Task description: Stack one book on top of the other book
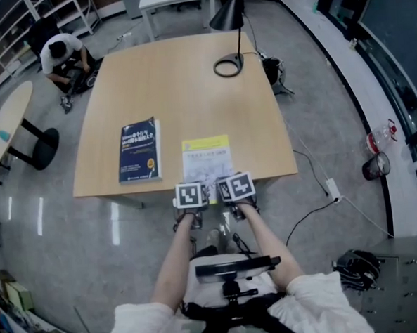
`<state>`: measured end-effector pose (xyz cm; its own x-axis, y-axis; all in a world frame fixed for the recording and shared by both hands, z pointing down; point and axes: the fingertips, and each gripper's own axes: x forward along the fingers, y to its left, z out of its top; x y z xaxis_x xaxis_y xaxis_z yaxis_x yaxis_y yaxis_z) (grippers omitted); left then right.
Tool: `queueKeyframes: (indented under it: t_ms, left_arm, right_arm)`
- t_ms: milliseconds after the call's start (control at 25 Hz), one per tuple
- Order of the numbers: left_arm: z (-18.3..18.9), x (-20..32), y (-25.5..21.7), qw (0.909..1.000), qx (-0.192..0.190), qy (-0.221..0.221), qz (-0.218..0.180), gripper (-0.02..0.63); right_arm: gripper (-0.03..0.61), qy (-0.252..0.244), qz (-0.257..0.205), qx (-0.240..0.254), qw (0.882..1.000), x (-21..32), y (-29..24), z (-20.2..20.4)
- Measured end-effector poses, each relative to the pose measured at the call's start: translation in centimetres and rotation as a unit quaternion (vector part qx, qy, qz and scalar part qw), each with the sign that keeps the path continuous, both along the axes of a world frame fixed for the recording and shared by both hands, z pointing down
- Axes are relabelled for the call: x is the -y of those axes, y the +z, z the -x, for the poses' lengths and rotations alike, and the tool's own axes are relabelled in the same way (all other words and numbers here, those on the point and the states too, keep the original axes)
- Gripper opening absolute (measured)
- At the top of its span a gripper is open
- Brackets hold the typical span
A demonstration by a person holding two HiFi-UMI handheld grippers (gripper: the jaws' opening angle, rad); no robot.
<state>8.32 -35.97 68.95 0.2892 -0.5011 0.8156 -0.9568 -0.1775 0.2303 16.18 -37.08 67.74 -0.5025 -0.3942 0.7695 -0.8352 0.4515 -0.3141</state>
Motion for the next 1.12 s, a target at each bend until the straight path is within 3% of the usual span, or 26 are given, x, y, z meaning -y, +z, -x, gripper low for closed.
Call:
queueKeyframes:
  t_ms: [40,120,200,240,320,400,480,640,880,1120]
  left_arm:
    - [-1.0,-0.3,0.2,0.9996,-0.026,0.002,0.007,0.012]
    - [-1.4,-1.0,0.4,0.9993,-0.036,0.007,0.005,0.012]
    - [0.0,-1.4,-0.4,0.9992,-0.025,0.000,-0.030,0.012]
    - [0.7,-1.2,-1.5,0.9976,-0.037,-0.011,-0.057,0.014]
    - [2.1,-0.8,-3.2,0.9910,-0.087,-0.051,-0.089,0.014]
    - [3.8,-0.8,-2.8,0.9864,-0.113,-0.089,-0.080,0.167]
    - [4.6,-1.1,-1.8,0.9861,-0.116,-0.103,-0.059,0.193]
    - [3.3,-2.4,-0.7,0.9812,-0.169,-0.090,-0.026,0.261]
    - [2.1,-4.0,1.6,0.9800,-0.185,-0.064,0.033,0.261]
    - [1.3,-3.9,2.4,0.9729,-0.213,-0.067,0.060,0.261]
  right_arm:
    - [-0.002,-0.001,0.003,0.009,1.000,0.1,-0.1,0.0]
    - [0.000,-0.011,0.017,0.026,0.999,-0.1,-0.1,-0.2]
    - [0.009,-0.028,0.025,0.051,0.998,-0.9,-0.5,-0.6]
    - [0.011,-0.032,0.022,0.066,0.997,-1.1,-1.0,-0.9]
    - [0.091,-0.026,0.012,0.102,0.994,-1.3,-2.2,-1.6]
    - [0.223,-0.010,0.012,0.138,0.990,-1.5,-3.0,-2.3]
    - [0.335,0.008,0.014,0.156,0.988,-1.6,-3.0,-2.9]
    - [0.337,0.033,0.023,0.147,0.988,-2.5,-1.5,-4.4]
    - [0.337,0.044,0.054,0.155,0.985,-3.5,0.0,-4.0]
    - [0.337,0.044,0.105,0.159,0.981,-4.1,2.4,-3.0]
